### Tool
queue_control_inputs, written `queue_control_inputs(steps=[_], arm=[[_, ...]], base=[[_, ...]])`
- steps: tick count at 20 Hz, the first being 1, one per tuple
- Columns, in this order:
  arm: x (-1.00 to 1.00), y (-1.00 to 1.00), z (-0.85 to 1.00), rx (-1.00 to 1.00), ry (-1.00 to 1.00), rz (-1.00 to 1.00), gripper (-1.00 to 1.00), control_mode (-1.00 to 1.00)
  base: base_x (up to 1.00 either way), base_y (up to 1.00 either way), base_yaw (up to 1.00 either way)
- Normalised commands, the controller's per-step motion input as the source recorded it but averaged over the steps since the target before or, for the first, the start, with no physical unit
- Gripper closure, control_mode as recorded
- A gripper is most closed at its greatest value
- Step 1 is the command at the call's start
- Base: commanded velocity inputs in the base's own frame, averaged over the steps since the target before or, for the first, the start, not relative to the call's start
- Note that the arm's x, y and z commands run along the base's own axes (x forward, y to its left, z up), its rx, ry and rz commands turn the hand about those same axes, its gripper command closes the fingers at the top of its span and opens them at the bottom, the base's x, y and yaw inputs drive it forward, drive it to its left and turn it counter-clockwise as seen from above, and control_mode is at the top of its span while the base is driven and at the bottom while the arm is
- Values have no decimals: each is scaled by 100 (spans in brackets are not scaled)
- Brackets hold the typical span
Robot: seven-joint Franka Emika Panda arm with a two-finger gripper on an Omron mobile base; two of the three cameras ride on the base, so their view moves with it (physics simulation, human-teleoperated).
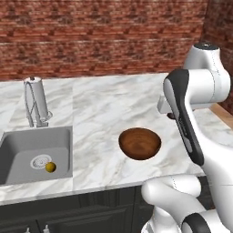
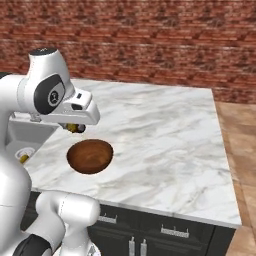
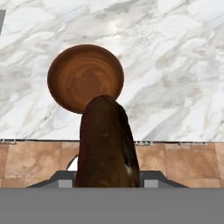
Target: Pick the sweet potatos from the cabinet and place them in one bowl. Pick the lemon from the sink and place it in the other bowl.
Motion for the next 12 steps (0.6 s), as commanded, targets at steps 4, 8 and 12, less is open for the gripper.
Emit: queue_control_inputs(steps=[4,8,12], arm=[[0,0,0,0,0,0,100,100],[13,8,-8,0,0,0,100,-100],[33,23,-37,0,1,0,100,-100]], base=[[31,11,2],[12,7,0],[0,0,0]])
